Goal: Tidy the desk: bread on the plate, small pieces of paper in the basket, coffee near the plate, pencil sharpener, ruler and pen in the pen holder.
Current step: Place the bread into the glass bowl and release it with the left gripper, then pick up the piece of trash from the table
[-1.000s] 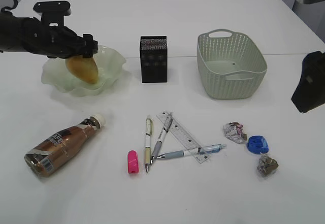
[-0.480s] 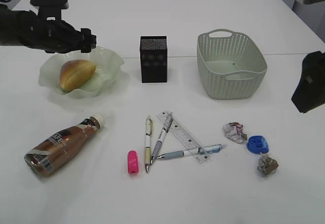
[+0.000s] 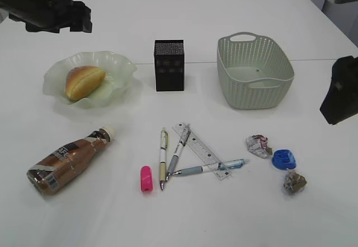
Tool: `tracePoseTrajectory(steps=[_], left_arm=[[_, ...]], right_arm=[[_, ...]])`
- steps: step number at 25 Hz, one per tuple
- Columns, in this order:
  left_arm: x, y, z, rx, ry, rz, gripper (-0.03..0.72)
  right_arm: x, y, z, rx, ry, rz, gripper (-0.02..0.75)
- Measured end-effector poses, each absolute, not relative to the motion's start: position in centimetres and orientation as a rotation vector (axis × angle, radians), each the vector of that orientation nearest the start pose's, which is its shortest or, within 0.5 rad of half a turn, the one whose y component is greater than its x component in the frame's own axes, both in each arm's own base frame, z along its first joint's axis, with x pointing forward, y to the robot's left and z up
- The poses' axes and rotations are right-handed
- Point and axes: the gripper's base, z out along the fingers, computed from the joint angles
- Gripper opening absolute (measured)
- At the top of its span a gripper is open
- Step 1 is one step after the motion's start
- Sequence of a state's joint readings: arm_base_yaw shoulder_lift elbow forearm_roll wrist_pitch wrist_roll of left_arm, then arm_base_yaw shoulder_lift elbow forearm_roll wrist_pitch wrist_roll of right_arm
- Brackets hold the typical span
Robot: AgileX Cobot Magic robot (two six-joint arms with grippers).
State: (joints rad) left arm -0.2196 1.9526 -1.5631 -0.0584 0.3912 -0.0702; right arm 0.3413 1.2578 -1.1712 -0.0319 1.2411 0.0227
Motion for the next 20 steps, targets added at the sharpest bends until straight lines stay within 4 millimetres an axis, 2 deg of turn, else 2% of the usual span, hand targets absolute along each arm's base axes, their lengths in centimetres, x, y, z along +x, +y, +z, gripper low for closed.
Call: tracePoseTrajectory(steps=[5,10,15,20], left_arm=[[41.6,-9.6,31.1,0.145,2.387,-0.199,0.539],[38.3,-9.0,34.6,0.169,2.529,-0.185,0.524],[36.5,-8.6,36.3,0.184,2.617,-0.174,0.522],[35.5,-8.4,36.5,0.193,2.694,-0.163,0.522]], right_arm=[[22.0,7.7,33.6,-0.343,2.81,0.079,0.581],[23.5,8.5,31.7,-0.324,2.898,0.108,0.581],[26.0,9.4,30.3,-0.324,2.931,0.098,0.581],[29.9,10.8,28.6,-0.325,2.96,0.091,0.581]])
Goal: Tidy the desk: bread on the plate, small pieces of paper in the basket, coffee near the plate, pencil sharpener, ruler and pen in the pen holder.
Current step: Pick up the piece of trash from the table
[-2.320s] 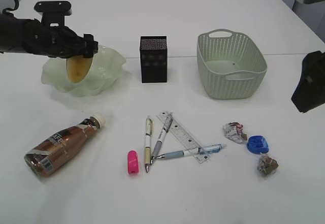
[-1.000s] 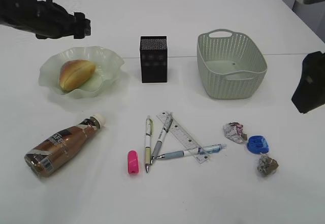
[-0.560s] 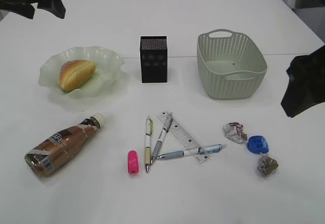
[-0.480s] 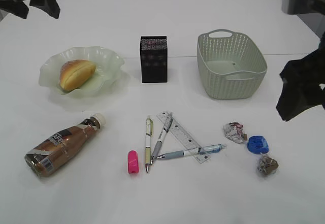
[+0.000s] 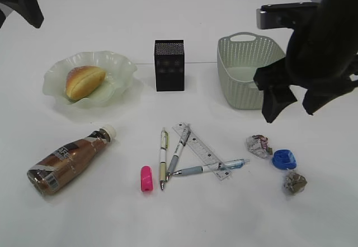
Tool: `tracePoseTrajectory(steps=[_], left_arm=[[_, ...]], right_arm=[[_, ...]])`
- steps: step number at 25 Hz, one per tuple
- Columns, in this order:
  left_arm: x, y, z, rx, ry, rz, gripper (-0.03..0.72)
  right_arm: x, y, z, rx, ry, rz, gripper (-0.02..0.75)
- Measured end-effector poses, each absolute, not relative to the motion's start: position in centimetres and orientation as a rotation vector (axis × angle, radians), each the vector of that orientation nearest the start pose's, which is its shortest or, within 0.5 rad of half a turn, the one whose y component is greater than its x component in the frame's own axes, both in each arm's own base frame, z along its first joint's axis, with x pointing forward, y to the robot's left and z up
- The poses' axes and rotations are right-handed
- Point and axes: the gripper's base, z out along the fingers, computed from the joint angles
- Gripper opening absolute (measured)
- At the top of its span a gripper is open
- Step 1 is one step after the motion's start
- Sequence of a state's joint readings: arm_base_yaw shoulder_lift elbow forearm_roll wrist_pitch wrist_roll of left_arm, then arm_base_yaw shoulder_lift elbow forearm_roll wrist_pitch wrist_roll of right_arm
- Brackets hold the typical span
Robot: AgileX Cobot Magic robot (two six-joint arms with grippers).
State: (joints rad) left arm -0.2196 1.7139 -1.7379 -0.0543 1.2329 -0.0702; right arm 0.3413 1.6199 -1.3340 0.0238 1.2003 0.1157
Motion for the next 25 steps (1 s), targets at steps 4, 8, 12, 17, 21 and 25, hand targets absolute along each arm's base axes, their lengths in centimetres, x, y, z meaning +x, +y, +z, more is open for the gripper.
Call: tracePoseTrajectory(steps=[4,8,12,17,21,25], left_arm=[[35.4,-8.4,36.4,0.194,2.703,-0.162,0.517],[35.4,-8.4,36.4,0.194,2.704,-0.161,0.502],[35.4,-8.4,36.4,0.194,2.704,-0.161,0.496],[35.4,-8.4,36.4,0.194,2.704,-0.161,0.491],[35.4,-8.4,36.4,0.195,2.704,-0.159,0.49],[35.4,-8.4,36.5,0.194,2.703,-0.159,0.49]], right_arm=[[32.5,11.7,26.8,-0.331,2.988,0.071,0.581],[34.5,12.3,24.5,-0.341,3.013,0.038,0.581],[35.9,12.5,21.9,-0.363,3.045,-0.017,0.581],[36.9,12.5,18.8,-0.394,3.084,-0.084,0.581],[37.8,12.7,17.0,-0.411,3.057,-0.101,0.581],[38.4,12.7,16.2,-0.428,3.018,-0.116,0.581]])
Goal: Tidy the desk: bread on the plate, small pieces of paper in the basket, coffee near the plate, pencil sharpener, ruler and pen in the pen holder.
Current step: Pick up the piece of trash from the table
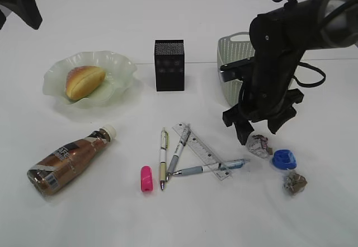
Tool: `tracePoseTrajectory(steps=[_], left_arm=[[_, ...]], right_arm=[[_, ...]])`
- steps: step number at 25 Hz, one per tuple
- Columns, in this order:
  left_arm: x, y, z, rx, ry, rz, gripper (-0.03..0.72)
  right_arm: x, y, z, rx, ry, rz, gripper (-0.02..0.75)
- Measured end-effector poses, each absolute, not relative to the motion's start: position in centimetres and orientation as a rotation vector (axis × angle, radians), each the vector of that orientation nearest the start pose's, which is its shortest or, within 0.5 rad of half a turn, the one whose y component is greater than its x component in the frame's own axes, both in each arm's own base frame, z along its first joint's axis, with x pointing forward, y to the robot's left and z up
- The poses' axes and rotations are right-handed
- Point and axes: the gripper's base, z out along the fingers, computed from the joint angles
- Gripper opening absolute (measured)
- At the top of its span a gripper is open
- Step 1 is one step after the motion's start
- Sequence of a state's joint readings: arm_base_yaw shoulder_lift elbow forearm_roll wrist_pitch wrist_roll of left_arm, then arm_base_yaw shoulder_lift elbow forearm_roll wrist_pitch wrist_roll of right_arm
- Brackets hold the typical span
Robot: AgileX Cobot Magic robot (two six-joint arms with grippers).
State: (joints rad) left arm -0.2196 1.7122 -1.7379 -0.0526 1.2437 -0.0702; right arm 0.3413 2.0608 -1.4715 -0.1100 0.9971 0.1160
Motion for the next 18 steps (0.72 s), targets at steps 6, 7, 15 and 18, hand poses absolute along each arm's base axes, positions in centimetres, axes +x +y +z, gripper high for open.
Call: tracePoseTrajectory(steps=[6,7,15,18], left_arm=[[35.4,-8.4,36.5,0.194,2.703,-0.16,0.486],[35.4,-8.4,36.5,0.194,2.703,-0.16,0.486],[35.4,-8.4,36.5,0.194,2.703,-0.16,0.48],[35.3,-8.3,36.6,0.194,2.7,-0.16,0.477]], right_arm=[[38.7,12.5,15.4,-0.431,3.014,-0.165,0.581],[38.7,12.5,15.3,-0.432,3.014,-0.175,0.58],[39.0,12.4,15.0,-0.415,2.995,-0.197,0.58],[39.1,12.4,14.9,-0.417,2.984,-0.193,0.581]])
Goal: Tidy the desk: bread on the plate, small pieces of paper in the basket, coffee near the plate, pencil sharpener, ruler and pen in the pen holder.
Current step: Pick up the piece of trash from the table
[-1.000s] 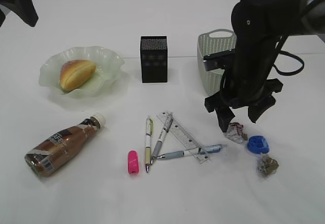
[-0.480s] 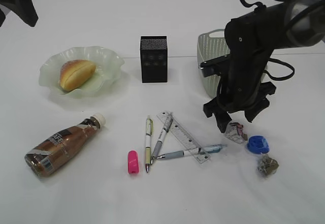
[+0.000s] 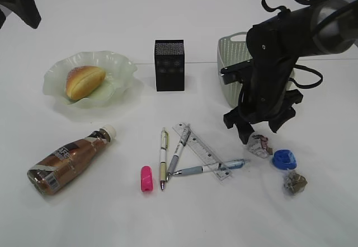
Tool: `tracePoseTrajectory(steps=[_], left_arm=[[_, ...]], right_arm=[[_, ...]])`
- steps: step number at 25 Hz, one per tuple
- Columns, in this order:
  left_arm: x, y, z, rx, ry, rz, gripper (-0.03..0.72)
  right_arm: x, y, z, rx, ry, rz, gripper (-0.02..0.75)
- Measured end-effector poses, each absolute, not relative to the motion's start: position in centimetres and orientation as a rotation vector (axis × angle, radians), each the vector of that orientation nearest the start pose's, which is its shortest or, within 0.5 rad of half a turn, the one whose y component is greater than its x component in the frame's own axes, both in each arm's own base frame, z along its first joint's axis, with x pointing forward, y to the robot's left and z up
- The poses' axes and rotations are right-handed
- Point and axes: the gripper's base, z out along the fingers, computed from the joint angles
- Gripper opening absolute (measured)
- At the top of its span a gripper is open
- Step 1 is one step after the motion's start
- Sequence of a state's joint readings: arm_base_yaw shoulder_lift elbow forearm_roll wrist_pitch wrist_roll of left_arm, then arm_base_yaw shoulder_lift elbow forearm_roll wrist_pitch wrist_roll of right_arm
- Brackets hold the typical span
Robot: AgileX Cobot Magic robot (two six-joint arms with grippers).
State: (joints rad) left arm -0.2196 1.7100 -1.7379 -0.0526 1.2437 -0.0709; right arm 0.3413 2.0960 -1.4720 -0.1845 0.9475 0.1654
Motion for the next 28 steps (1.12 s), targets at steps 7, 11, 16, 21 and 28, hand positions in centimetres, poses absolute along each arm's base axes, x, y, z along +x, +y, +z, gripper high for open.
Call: tracePoseTrajectory(steps=[7,11,16,21,28], left_arm=[[35.3,-8.4,36.6,0.193,2.701,-0.165,0.469],[35.3,-8.4,36.6,0.192,2.701,-0.175,0.469],[35.3,-8.6,36.6,0.19,2.702,-0.198,0.469],[35.3,-8.6,36.6,0.19,2.702,-0.198,0.469],[35.3,-8.6,36.6,0.189,2.703,-0.201,0.468]], right_arm=[[39.2,12.5,14.7,-0.405,2.982,-0.19,0.58],[39.3,12.4,14.4,-0.404,2.989,-0.192,0.58],[39.3,12.4,14.1,-0.394,2.997,-0.195,0.58],[39.6,11.3,14.1,-0.351,3.004,-0.197,0.58],[39.7,11.0,14.1,-0.272,3.028,-0.128,0.58]])
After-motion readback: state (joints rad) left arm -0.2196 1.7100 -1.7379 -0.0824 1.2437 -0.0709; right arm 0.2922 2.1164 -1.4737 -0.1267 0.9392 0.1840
